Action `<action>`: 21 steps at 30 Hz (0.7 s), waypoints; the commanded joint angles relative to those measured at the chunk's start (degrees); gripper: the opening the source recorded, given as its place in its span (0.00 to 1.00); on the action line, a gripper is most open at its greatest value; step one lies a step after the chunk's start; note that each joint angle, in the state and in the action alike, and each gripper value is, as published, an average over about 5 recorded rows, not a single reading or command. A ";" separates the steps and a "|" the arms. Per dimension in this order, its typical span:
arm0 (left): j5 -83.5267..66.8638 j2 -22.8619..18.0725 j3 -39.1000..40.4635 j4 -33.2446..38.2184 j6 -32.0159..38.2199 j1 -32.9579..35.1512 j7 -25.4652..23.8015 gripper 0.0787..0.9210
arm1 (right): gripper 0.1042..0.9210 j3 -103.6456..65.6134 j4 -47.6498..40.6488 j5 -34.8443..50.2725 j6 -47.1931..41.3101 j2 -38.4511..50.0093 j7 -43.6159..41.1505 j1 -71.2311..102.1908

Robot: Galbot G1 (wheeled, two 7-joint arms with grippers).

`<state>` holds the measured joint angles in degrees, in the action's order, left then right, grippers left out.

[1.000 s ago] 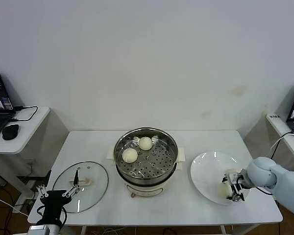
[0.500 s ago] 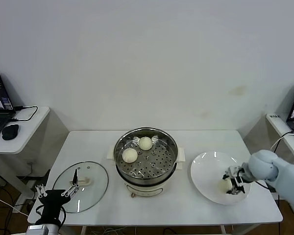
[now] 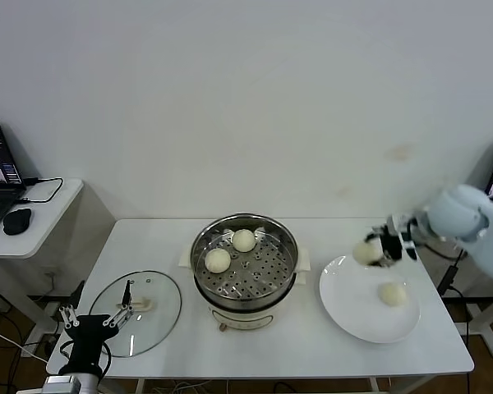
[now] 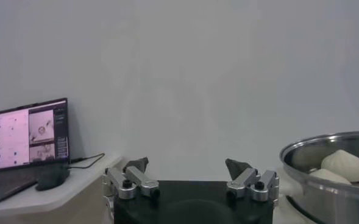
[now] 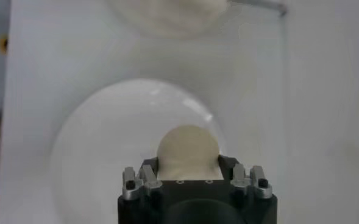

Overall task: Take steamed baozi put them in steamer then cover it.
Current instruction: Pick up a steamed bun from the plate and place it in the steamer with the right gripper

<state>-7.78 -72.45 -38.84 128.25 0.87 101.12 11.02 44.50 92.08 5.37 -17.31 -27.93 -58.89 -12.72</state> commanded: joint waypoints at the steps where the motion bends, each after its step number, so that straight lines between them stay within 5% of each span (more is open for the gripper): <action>1: -0.05 0.06 -0.18 0.00 -0.07 0.09 -0.02 0.88 | 0.63 11.91 2.22 9.72 1.36 -11.76 1.81 -20.99; 8: -0.10 -0.45 -0.79 0.14 -0.04 0.28 0.03 0.88 | 0.63 19.47 1.99 10.48 7.61 -22.55 4.61 -21.61; 21: -0.41 -1.55 -3.00 1.57 -0.17 1.03 0.01 0.88 | 0.64 28.26 -0.79 -3.75 22.94 -31.56 5.29 -15.97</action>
<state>-8.19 -73.93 -41.36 129.56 0.74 102.09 11.06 65.32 91.98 8.60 -4.57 -51.43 -54.56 -28.09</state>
